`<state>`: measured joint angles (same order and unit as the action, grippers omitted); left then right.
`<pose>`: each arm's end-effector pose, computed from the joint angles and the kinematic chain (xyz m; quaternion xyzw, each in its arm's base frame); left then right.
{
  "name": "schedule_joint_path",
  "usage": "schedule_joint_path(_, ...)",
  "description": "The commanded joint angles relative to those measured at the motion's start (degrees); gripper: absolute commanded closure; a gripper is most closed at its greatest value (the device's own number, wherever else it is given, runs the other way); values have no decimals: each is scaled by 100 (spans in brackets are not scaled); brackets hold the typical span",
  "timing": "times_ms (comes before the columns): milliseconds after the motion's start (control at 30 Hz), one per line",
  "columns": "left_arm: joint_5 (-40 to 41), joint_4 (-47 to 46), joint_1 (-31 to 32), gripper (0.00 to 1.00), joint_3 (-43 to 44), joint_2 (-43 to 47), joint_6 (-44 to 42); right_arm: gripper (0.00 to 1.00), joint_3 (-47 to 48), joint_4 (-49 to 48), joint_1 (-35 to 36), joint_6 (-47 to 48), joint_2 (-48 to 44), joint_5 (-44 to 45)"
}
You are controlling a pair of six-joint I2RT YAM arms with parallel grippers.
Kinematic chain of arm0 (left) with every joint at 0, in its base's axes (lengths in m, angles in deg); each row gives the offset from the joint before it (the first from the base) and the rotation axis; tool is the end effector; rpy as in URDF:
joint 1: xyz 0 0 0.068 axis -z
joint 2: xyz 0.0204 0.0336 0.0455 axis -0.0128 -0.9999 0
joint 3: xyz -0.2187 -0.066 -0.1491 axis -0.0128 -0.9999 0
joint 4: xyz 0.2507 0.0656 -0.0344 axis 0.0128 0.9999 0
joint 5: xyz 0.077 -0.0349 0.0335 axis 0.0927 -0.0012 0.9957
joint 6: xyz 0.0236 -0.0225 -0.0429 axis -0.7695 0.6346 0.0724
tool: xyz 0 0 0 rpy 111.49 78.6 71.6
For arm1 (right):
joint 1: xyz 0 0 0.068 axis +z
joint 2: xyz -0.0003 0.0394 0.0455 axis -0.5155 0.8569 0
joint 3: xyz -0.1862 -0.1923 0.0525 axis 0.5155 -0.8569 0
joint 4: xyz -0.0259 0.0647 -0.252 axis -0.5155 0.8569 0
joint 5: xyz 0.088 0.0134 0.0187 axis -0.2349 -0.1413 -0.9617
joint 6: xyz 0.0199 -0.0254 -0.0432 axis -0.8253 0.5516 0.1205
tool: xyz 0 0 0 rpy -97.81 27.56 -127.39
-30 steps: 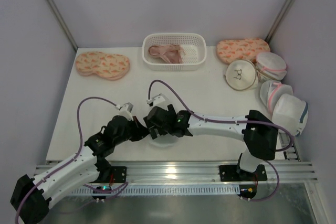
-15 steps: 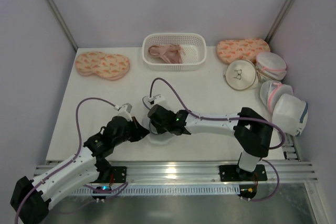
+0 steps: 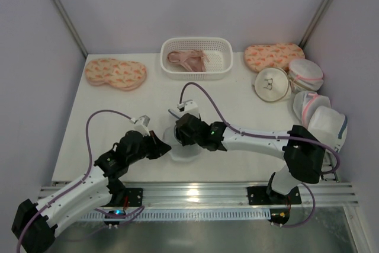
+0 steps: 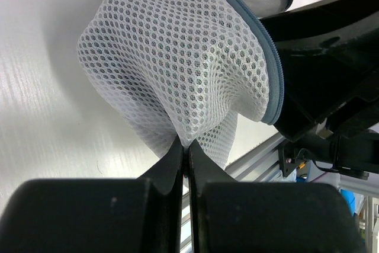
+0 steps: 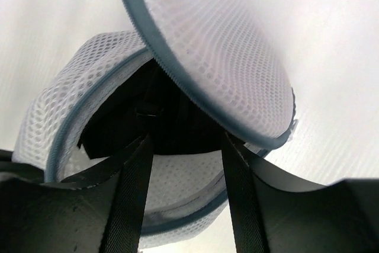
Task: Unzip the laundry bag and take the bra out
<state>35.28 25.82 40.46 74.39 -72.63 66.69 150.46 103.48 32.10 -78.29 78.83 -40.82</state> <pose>0.1181 -0.1062 0.1965 -0.0720 0.8601 -0.3860 0.3257 0.1643 0.2934 0.2296 -0.1881 0.8973 0.1294 0.3778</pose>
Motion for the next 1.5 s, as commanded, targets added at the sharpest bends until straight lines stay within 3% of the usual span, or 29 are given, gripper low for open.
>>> schedule_joint_path(0,-181,-348,21,100,-11,36,62,46,151,11,-47,82,101,205)
schedule_joint_path(167,-190,-330,21,100,33,71,53,45,231,-182,-73,38,426,117)
schedule_joint_path(233,-207,-374,21,100,24,71,53,51,249,-270,-73,12,471,64)
schedule_joint_path(300,-242,-409,21,100,7,27,71,62,240,-446,-73,-6,515,20)
schedule_joint_path(333,-251,-470,21,100,-11,10,79,75,257,-490,-73,-24,523,3)
schedule_joint_path(467,-330,-655,21,100,-81,-52,141,96,266,-639,-73,-41,515,142)
schedule_joint_path(767,-295,-778,21,98,-292,-184,141,96,55,-579,-73,169,-556,494)
schedule_joint_path(900,-286,-901,29,75,-380,-272,150,96,55,-403,-64,362,-1154,731)
schedule_joint_path(1100,-330,-1094,21,61,-451,-456,132,97,38,-192,-64,521,-1814,1065)
schedule_joint_path(1333,-418,-1253,21,60,-451,-597,97,96,-366,-473,-64,319,-2622,1399)
schedule_joint_path(1467,-453,-1279,21,64,-451,-659,88,97,-192,298,-64,12,-2913,2452)
